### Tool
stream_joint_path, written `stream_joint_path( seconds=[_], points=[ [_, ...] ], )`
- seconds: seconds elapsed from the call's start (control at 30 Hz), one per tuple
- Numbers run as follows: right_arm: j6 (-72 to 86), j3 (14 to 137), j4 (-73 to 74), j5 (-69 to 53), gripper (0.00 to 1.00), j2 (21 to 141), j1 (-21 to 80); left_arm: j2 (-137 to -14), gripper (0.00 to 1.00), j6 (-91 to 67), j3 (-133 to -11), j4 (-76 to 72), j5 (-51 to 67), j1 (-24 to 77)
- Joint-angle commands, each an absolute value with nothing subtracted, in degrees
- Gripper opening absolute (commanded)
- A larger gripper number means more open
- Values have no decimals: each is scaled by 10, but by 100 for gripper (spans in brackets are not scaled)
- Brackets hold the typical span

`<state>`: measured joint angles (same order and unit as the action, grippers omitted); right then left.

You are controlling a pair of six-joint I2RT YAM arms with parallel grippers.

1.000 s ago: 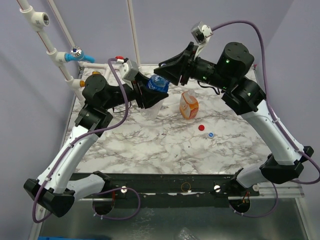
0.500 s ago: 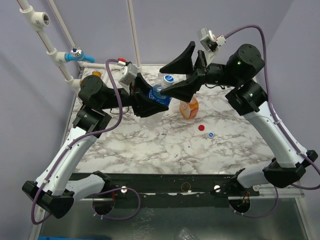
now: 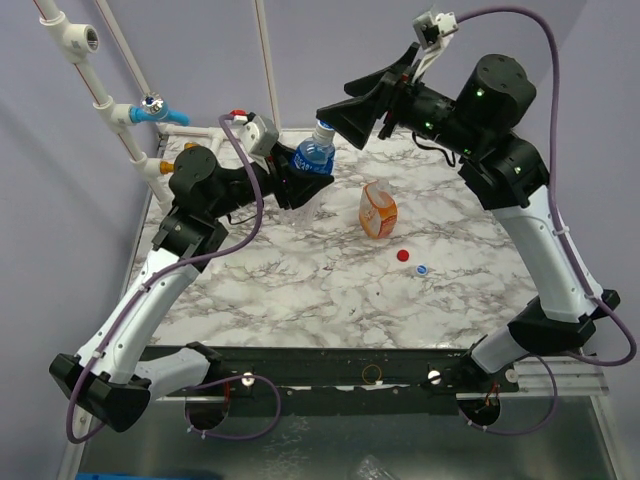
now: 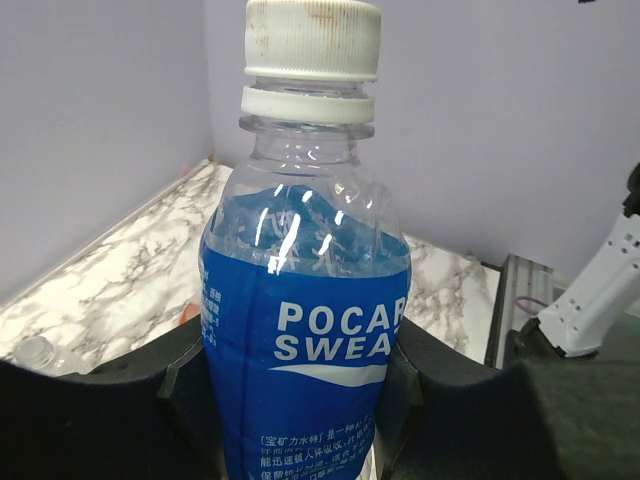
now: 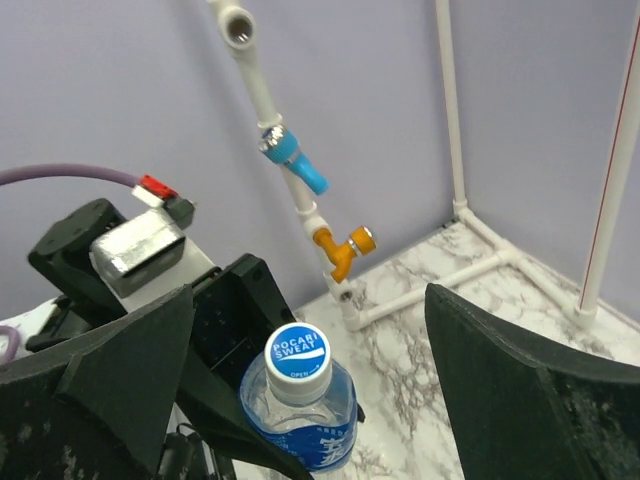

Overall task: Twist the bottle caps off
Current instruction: Unscrew the bottle cap from the plastic bottle.

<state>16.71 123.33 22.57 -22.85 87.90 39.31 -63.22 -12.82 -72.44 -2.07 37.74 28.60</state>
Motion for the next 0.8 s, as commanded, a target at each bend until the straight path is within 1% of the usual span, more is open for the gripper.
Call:
stream_joint_path(
  seconds=[0.0, 0.17, 0.4, 0.53, 0.57, 0.63, 0.7, 0.77],
  points=[
    [181, 1241, 291, -206, 98, 901, 395, -638, 0, -98, -722, -14, 319, 284],
    [192, 1223, 271, -229, 83, 902, 396, -646, 0, -100, -726, -12, 317, 284],
    [199, 1225, 266, -237, 73, 925, 396, -649, 0, -106, -731, -12, 323, 285],
    [199, 1223, 271, -238, 72, 933, 395, -646, 0, -107, -735, -12, 318, 284],
    [201, 1220, 270, -239, 70, 933, 395, -646, 0, -108, -736, -12, 318, 284],
    [205, 1214, 264, -237, 58, 933, 395, -644, 0, -109, -737, -12, 320, 284],
    [206, 1211, 258, -238, 41, 929, 395, -643, 0, -110, -736, -11, 320, 284],
    [205, 1210, 253, -238, 26, 925, 395, -642, 0, -109, -734, -11, 321, 284]
  ],
)
